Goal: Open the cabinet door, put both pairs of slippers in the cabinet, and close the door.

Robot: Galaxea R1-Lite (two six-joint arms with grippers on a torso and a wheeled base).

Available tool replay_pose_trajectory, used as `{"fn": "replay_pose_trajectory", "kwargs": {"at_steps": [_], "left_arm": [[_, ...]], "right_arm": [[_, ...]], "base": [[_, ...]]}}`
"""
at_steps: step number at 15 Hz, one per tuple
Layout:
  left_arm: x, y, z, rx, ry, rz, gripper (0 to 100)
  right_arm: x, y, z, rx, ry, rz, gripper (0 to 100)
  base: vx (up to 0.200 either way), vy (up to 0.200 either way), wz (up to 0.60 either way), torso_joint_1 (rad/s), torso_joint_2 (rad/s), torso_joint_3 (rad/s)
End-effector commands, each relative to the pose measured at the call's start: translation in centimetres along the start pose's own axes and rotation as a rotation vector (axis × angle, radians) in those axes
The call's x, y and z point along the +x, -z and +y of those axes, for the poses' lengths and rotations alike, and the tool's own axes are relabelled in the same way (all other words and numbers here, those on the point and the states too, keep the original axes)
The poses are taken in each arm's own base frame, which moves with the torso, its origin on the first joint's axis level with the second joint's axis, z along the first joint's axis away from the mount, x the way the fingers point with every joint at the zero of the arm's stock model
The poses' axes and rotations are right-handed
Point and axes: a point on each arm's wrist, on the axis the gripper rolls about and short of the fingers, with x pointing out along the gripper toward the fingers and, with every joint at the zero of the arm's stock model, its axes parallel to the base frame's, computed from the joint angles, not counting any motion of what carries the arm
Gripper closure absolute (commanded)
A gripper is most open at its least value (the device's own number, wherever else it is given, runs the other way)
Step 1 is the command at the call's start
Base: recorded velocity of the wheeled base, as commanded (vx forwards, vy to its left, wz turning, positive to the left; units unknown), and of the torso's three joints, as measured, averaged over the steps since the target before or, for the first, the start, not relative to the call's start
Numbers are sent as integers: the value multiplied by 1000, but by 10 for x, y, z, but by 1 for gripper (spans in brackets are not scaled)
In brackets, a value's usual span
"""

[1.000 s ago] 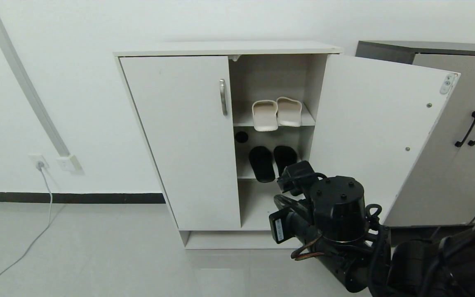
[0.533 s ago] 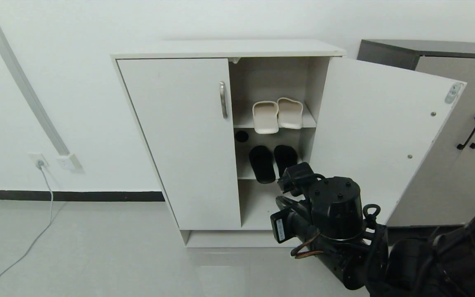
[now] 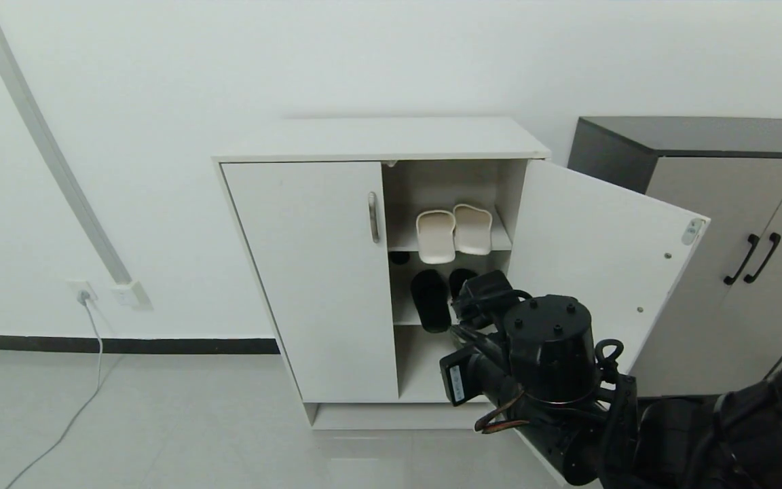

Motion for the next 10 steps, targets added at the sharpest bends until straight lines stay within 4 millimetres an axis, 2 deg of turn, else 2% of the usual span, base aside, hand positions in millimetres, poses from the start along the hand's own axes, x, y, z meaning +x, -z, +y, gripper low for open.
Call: {"fn": "replay_pose_trajectory", "kwargs": {"at_steps": [1,10], "left_arm": [[0,0,0,2,2,2,100],[0,0,0,0,2,2,100]], "right_arm": [[1,1,0,-2,2,3,100],[5,5,-3,-3,15,14,100]], "base": [[0,0,0,144,-466,-334],[0,0,0,177,-490,-315]]}}
